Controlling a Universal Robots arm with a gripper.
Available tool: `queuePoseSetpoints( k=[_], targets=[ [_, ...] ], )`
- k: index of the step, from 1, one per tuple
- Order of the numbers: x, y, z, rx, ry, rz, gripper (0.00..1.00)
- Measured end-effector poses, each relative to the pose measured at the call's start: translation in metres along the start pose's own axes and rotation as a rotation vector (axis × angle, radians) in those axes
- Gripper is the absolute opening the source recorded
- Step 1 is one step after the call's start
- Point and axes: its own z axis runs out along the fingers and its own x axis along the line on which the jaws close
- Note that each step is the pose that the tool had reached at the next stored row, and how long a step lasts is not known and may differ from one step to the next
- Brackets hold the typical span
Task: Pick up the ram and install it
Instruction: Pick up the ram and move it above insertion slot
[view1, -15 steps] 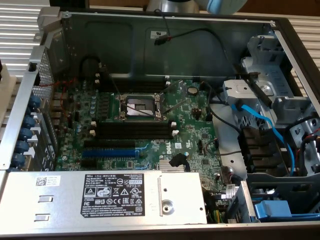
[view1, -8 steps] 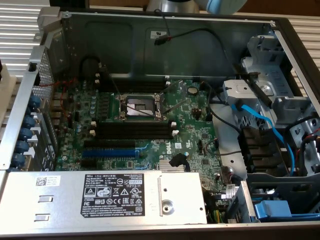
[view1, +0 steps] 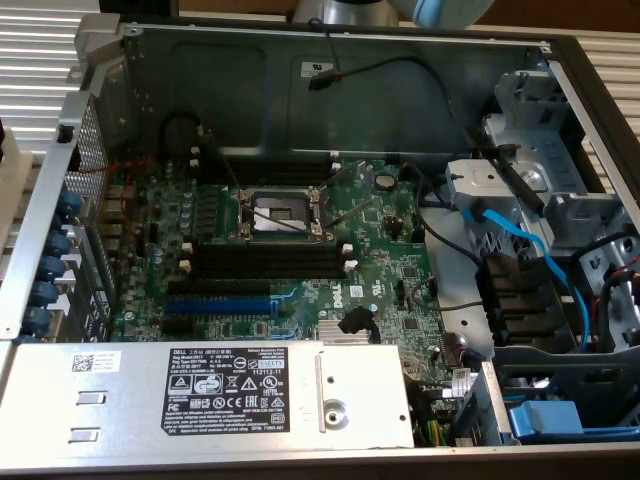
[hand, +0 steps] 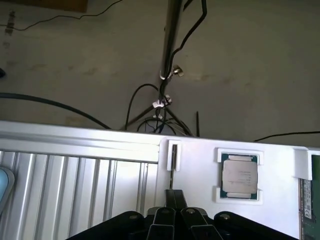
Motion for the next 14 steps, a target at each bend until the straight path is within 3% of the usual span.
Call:
queuePoseSetpoints(
  k=[2, 8, 10, 14],
  targets=[
    [0.000, -0.0006, 0.0018, 0.0056, 0.0006, 0.000, 0.10],
    [0.000, -0.0017, 0.0071, 0.0307, 0.0022, -0.001, 0.10],
    [0.000, -0.0021, 0.0099, 0.0350, 0.0025, -0.001, 0.10],
    [0.001, -0.0033, 0.0170, 0.0379, 0.0027, -0.002, 0.10]
  ],
)
